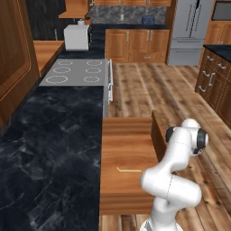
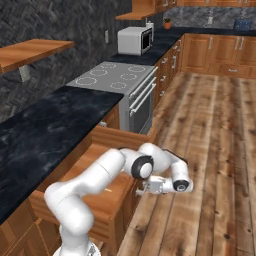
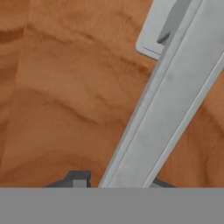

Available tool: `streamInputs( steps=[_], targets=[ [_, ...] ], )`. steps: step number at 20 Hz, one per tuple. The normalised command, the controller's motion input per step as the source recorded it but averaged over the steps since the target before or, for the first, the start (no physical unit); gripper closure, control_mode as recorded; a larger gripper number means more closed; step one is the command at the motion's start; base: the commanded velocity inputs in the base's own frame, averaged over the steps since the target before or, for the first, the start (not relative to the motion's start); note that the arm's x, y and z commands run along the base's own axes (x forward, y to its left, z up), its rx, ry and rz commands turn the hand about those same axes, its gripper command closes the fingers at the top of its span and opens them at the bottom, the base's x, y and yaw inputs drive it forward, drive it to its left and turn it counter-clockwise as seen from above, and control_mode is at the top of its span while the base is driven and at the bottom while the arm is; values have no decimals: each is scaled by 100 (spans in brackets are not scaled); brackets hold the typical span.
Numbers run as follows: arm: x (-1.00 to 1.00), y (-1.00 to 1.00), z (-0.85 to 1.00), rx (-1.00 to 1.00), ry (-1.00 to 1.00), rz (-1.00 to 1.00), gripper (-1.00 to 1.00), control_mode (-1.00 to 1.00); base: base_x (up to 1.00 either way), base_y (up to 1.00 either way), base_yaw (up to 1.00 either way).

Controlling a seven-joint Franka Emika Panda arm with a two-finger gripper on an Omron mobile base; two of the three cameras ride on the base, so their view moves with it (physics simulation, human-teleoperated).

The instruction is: Take a straw from the drawer in front and place it inside the glass cup on the dining counter.

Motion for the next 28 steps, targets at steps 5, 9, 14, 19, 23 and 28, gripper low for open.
streamInputs(
  steps=[5,9,14,19,23,28],
  targets=[
    [0,-29,0,0,0,0,100,-100,0,0,0],
    [0,-29,0,0,0,0,100,-100,0,0,0],
    [0,-15,0,0,0,-1,-100,-100,0,0,0],
    [0,-11,0,0,3,-2,-100,-100,0,0,0],
    [6,-28,1,0,7,-6,-100,-100,0,0,0],
    [0,-28,8,0,9,-8,-100,-100,0,0,0]
  ],
)
